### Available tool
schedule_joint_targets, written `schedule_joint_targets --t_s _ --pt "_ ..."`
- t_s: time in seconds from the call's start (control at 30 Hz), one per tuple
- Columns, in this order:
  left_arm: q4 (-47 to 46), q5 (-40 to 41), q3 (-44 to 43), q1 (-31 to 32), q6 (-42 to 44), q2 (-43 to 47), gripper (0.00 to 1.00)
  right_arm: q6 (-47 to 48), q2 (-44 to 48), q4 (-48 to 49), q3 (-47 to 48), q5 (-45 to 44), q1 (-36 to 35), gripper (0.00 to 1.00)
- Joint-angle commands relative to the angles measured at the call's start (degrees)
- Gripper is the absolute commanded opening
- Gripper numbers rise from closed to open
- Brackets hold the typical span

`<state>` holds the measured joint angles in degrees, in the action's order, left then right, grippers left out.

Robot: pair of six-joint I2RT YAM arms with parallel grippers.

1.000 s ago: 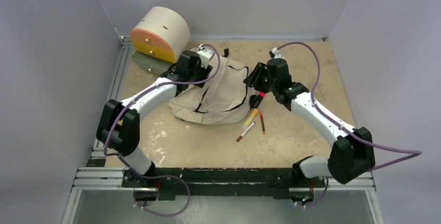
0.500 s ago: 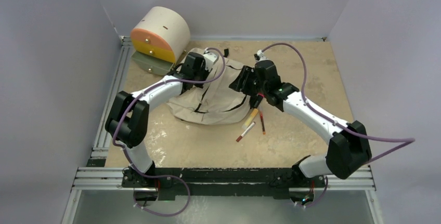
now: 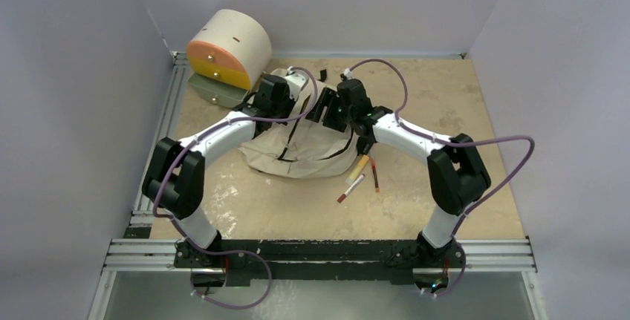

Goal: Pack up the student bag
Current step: Adjust the student bag at the center of the board.

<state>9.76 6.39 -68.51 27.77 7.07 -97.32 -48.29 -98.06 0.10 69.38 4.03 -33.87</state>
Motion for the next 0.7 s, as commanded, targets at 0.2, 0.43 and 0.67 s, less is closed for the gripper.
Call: schedule_joint_targets --t_s 0.2,0.43,0.67 --pt "-2.1 1.6 0.3 -1.6 -0.8 6.0 0.00 -2.2 -6.0 5.2 8.1 0.1 -1.2 0.65" --pt "-2.2 1.5 0.5 -2.2 -1.1 6.6 0.00 -4.0 -5.0 12.0 4.7 1.5 -1.3 0.56" --pt "-2.1 1.3 0.7 -2.3 -1.1 6.8 0.00 -9.3 -7.0 17.7 5.3 4.1 -1.2 0.53"
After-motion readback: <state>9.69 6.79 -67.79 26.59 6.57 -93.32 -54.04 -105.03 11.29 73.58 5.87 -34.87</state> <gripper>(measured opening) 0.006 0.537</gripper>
